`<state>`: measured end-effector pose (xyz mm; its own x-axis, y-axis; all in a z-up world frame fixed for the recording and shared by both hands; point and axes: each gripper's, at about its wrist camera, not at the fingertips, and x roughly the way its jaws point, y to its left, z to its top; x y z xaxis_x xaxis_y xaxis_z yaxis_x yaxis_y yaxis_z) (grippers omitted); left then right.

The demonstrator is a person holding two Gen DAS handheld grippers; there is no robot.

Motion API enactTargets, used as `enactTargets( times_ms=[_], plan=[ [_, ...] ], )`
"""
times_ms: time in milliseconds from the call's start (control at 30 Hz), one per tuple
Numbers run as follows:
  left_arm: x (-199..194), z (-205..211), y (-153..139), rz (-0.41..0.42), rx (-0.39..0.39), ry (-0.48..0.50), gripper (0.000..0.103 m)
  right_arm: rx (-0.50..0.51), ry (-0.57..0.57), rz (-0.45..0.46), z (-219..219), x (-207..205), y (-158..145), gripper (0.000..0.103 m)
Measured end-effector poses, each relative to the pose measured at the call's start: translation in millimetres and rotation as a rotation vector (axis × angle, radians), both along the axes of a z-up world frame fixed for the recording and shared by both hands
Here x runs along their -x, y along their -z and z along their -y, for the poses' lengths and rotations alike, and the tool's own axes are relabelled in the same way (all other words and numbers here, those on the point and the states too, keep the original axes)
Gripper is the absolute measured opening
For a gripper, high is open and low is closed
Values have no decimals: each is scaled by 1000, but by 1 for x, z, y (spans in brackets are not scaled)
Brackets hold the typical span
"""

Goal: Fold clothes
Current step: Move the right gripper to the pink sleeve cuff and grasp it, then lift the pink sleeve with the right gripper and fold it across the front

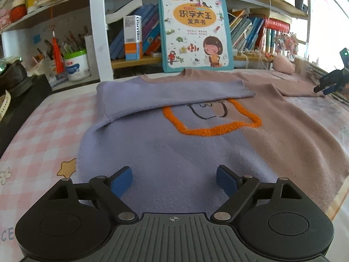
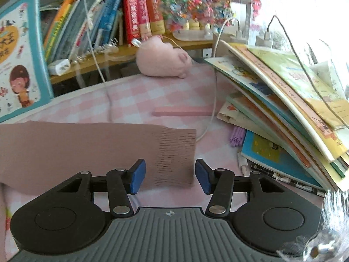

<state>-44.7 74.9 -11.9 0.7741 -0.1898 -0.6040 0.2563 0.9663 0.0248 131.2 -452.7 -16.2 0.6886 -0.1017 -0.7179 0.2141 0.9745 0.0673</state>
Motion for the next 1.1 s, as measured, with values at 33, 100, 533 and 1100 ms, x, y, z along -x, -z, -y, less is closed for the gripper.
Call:
enactTargets(
  times_ms=[33, 100, 533, 1100],
  plan=[
    [0, 0, 0, -1, 0, -1, 90, -3, 4, -5, 1, -2, 2, 48],
    [-1, -1, 1, -7, 4, -7, 92, -14, 6, 1, 3, -1, 3, 48],
    [-2, 1, 3, -20, -12, -20, 101, -139, 1, 67, 4, 6, -6, 9],
    [-2, 0, 2, -16, -24, -21, 103, -137, -405, 254, -172, 1, -149, 9]
  ],
)
